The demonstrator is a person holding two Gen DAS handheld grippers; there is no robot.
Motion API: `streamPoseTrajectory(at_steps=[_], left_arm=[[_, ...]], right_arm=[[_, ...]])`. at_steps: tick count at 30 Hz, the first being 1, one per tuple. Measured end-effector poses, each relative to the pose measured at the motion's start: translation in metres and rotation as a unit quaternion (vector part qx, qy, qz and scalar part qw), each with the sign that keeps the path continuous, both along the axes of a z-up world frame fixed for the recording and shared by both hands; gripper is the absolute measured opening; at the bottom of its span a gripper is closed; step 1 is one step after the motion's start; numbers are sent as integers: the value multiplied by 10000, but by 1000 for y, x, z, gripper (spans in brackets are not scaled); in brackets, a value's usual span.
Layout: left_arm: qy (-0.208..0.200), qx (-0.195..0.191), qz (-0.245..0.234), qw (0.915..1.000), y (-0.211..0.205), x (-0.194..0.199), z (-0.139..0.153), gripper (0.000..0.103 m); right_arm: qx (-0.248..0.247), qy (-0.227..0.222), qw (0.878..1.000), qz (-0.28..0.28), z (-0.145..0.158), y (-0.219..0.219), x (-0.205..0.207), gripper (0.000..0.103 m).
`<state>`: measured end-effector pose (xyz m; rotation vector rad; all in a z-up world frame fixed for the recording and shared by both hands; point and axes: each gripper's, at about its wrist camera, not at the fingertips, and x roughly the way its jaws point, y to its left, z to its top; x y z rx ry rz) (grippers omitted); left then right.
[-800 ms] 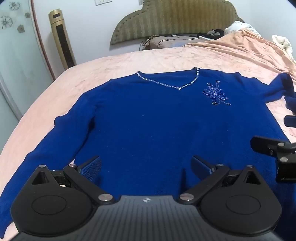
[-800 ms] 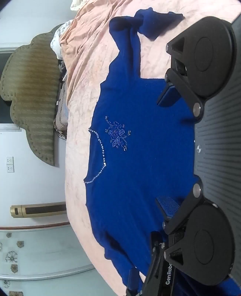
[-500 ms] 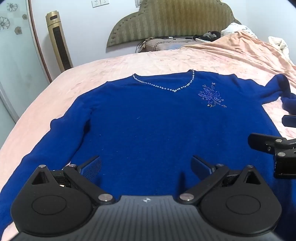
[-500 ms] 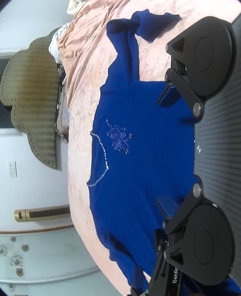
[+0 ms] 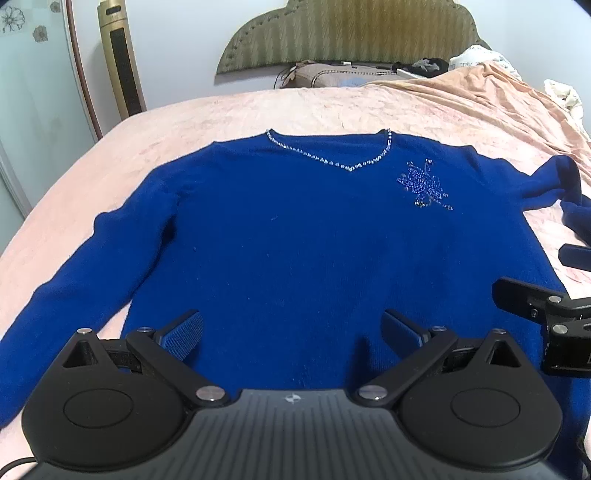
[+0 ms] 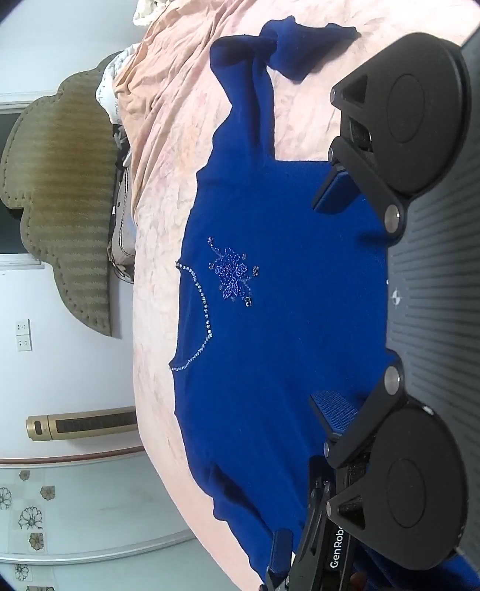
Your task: Fold small clothes
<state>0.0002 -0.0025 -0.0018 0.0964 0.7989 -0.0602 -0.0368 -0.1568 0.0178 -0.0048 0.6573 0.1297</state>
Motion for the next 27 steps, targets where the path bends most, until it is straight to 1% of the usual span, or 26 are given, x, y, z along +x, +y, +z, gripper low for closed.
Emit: streamPoseTrajectory(at_steps=[7,10,14,19,27], left_arm=[[11,-21,137,9999,2,1,0,103],[29,99,238,9997,1,1,-1,103],[32,341,310,9989,-3,2,-4,103],[38,405,330,9986,-2,4,-7,103],[81,424,420,9982,1,5,-11,103]], right_arm=[[15,-64,10000,-22,1,-3,-3,103],[-4,-117,9999,-19,1,-3,-6,103],[51,-72,10000,-26,0,-8,-6,103],[38,-94,9999,-3,0,-7,-7,103],[-233,-257,9994,84,1,-1,-11,103]])
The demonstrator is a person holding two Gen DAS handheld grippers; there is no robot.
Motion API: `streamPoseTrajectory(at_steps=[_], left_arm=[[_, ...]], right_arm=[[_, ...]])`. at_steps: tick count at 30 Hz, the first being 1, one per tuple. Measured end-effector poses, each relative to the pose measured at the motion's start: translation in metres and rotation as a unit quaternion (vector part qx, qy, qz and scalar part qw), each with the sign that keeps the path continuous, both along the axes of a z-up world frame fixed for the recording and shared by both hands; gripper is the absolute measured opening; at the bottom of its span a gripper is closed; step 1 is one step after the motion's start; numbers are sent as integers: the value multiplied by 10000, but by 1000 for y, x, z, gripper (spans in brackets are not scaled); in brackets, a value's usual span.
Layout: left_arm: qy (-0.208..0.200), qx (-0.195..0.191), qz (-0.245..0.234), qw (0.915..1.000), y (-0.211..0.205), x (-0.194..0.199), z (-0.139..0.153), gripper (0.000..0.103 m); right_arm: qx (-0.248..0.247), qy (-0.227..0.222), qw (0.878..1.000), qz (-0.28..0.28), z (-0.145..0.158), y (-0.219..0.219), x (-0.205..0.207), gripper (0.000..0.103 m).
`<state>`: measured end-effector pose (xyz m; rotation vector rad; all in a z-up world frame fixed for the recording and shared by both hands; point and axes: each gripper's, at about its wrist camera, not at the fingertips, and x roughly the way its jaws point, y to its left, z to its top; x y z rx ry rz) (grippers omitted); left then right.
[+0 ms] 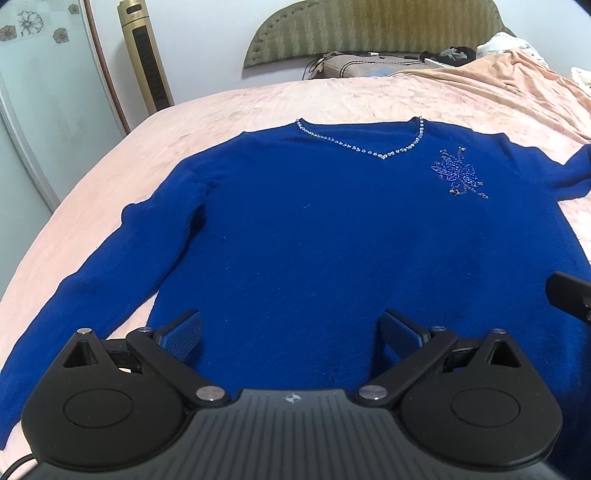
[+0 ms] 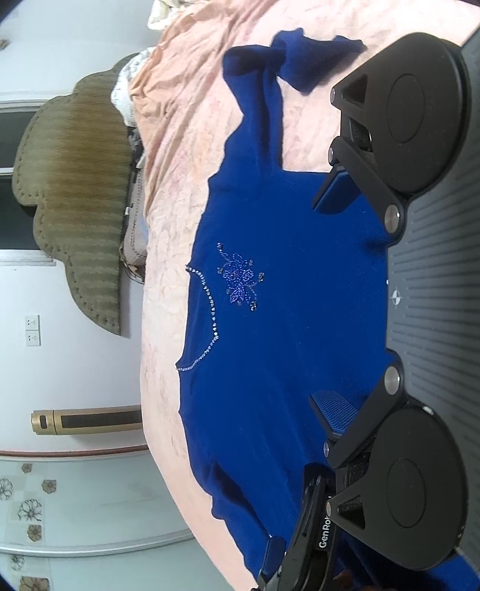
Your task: Fold small clothes
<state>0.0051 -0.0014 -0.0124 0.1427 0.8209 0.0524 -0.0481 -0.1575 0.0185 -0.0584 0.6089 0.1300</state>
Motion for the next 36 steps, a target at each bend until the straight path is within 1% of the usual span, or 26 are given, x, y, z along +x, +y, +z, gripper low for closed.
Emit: streamPoseTrajectory(at_steps=[7,14,19,21,23,27,28,31,34,36], left_arm=[[13,20,60,10000,2,1,-1,103],[35,85,87,9999,-1,3,-3,103],[26,156,78,9998,-5,6,-1,103],[-39,216,27,9998,-10,7,3,103],[-116,229,-58,9997,-16,10,8,103],[-198,116,-251,9994,-29,14,16,103],[-213,104,-298,9993,-32,15,17,103],[-235,143,-436,9987,-41,14,17,103],[-269,277,-521,9979,-47,14,15,103],[-251,341,-540,9976,-50,16,13,103]], right_arm=[[141,49,9999,11,1,-3,1,103],[269,135,9994,152,-4,-7,2,103],[254,158,9993,238,-6,-6,3,102],[215,163,9993,243,-7,-6,4,97],[199,179,9993,260,-8,-7,4,94],[184,202,9994,203,-9,-14,6,86],[177,221,9994,177,-9,-18,7,86],[94,172,9998,-60,-8,-37,11,88],[11,44,9976,-686,-3,-74,17,92],[-10,-6,9929,-1193,-1,-103,20,94]])
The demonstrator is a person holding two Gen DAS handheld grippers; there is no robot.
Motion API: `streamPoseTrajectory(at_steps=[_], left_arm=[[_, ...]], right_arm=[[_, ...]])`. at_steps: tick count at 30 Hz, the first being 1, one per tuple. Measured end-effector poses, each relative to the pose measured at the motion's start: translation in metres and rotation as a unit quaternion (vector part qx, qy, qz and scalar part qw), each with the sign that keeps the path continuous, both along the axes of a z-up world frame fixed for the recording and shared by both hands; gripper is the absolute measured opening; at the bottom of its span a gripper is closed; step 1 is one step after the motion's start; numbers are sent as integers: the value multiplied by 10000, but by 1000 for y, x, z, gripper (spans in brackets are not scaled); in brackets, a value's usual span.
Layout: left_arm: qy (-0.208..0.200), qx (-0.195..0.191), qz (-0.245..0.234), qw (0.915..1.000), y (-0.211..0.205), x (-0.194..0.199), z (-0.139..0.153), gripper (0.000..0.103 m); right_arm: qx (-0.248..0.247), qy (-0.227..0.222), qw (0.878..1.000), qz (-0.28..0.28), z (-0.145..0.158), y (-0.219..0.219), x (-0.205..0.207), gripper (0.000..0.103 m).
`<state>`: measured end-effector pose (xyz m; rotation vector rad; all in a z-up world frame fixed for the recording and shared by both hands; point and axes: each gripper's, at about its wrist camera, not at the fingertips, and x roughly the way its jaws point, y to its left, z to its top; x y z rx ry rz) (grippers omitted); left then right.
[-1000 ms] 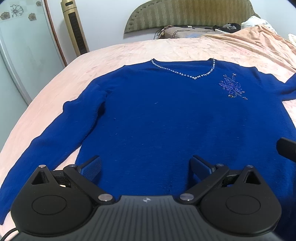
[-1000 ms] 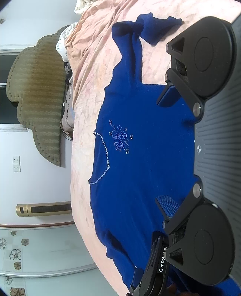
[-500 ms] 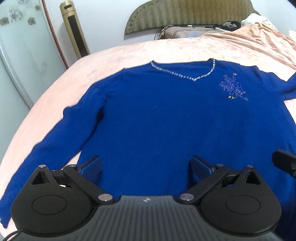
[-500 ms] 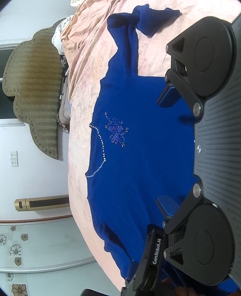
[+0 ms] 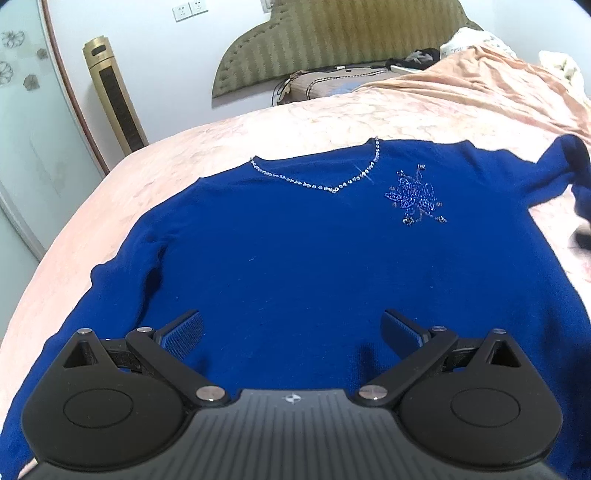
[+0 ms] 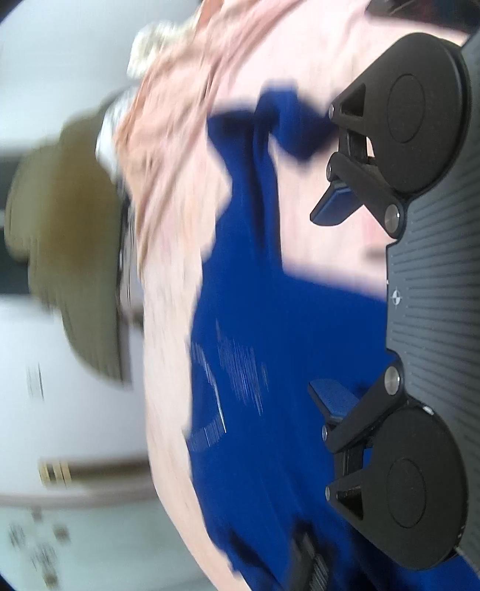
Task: Fold small clothes
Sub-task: 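Grasp the cuff of a blue sweater sleeve with the right gripper, then lift the held sleeve up off the bed with the right gripper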
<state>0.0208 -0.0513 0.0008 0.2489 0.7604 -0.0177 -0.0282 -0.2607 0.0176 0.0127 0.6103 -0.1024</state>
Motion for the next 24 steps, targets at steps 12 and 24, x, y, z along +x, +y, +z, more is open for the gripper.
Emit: streamPoseTrajectory(at_steps=[12,24], left_arm=[[181,136,-119,9997,-14,10,-10,103],[302,353,20,9989,-14,18,-15,103]], right_arm=[[-412,682,9935,-818,-42,-81,38,42],[3853,-507,9170,-904,9,-229,64,10]])
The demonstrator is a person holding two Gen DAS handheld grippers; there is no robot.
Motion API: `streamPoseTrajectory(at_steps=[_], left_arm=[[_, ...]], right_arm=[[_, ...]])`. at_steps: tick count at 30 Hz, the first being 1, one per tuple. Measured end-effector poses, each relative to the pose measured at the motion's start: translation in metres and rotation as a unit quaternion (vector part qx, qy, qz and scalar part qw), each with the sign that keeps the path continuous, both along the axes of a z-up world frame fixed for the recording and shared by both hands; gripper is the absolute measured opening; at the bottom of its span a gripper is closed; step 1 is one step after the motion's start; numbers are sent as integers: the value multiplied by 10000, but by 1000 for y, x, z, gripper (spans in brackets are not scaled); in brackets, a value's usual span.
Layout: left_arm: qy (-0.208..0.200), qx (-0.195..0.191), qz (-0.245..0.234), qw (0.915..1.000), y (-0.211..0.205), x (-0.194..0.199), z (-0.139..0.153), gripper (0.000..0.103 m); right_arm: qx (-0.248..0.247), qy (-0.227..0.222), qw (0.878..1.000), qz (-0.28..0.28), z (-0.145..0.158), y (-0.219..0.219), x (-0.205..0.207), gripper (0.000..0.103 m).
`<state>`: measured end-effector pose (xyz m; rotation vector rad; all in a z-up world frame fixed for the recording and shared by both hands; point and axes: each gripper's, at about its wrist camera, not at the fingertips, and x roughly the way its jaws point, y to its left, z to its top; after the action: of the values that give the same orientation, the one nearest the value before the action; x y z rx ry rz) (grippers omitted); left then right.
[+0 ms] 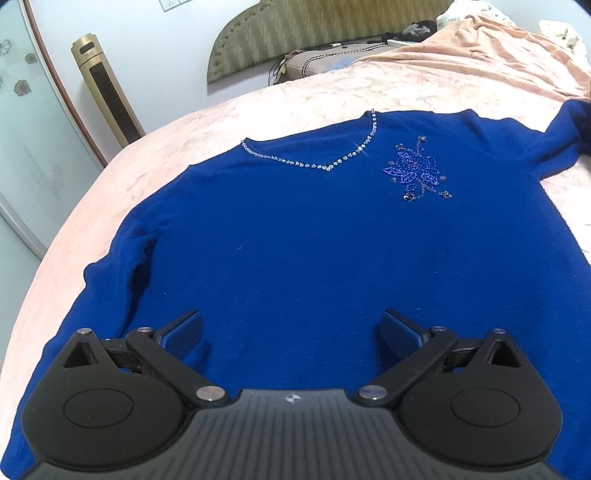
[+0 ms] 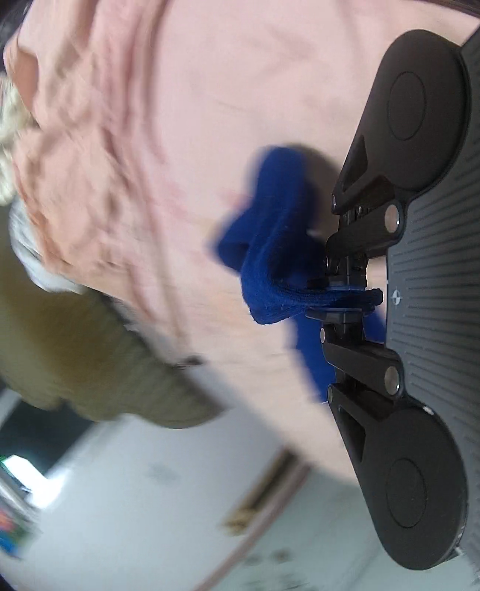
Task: Fold small clothes
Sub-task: 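Lift the held sleeve up off the bed with the right gripper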
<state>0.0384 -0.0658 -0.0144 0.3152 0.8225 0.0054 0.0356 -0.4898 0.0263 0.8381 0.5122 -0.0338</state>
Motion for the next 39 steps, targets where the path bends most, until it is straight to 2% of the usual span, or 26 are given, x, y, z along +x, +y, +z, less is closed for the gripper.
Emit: streamPoseTrajectory(at_steps=[4,8,11,13,14,15,17,20,22,23,24,26,30,32,34,36,37,38,39], left_arm=[[35,65,52,10000,0,2,-2,103],[94,88,103,9999,-1,5,-5,103],[112,109,86,9998,-4,6,-6,103],[112,143,53,9998,-6,6,-6,103],[106,155,38,9998,-7,6,-6,103],[96,167,23,9998,-8,6,-6,103],[92,194,6,9998,-9,6,-7,103],[120,181,21,9998,-8,7,-8,103],[129,152,31,9998,-8,8,-8,103],[127,146,34,9998,-8,8,-8,103],[126,144,36,9998,-8,8,-8,103],[134,146,38,9998,-8,8,-9,103],[161,198,26,9997,-11,9,-10,103],[148,251,3,9996,-13,9,-9,103],[139,284,-17,9995,-16,9,-9,103],[135,296,-30,9995,-17,9,-8,103],[129,304,-36,9994,-18,8,-8,103],[119,313,-44,9994,-18,7,-8,103],[105,322,-51,9994,-18,7,-7,103]], right_arm=[[172,-89,9947,-1013,12,-62,0,11],[260,46,9789,-2026,3,-115,-6,13],[269,135,9744,-2226,-11,-149,-2,18],[95,321,9733,-2269,-18,-157,2,20],[-64,446,9718,-2316,-18,-155,2,29],[-202,507,9713,-2314,-17,-153,2,49],[-282,331,9721,-2304,-15,-148,-7,72],[-429,-93,9567,-2879,-4,-142,-37,73],[-723,-31,9410,-3306,3,-144,-47,72],[-918,59,9376,-3353,5,-143,-48,70],[-1052,188,9404,-3229,5,-144,-47,70],[-979,349,9546,-2793,0,-144,-43,70],[-10,558,9753,-2137,-26,-152,-31,70],[288,378,9860,-1599,-30,-151,-19,70],[269,128,9922,-1208,-27,-154,0,70],[94,3,9887,-1497,-21,-161,13,70],[-222,90,9819,-1876,-18,-165,17,70],[-601,269,9701,-2335,-14,-167,20,73],[-811,376,9594,-2676,-10,-168,20,71]])
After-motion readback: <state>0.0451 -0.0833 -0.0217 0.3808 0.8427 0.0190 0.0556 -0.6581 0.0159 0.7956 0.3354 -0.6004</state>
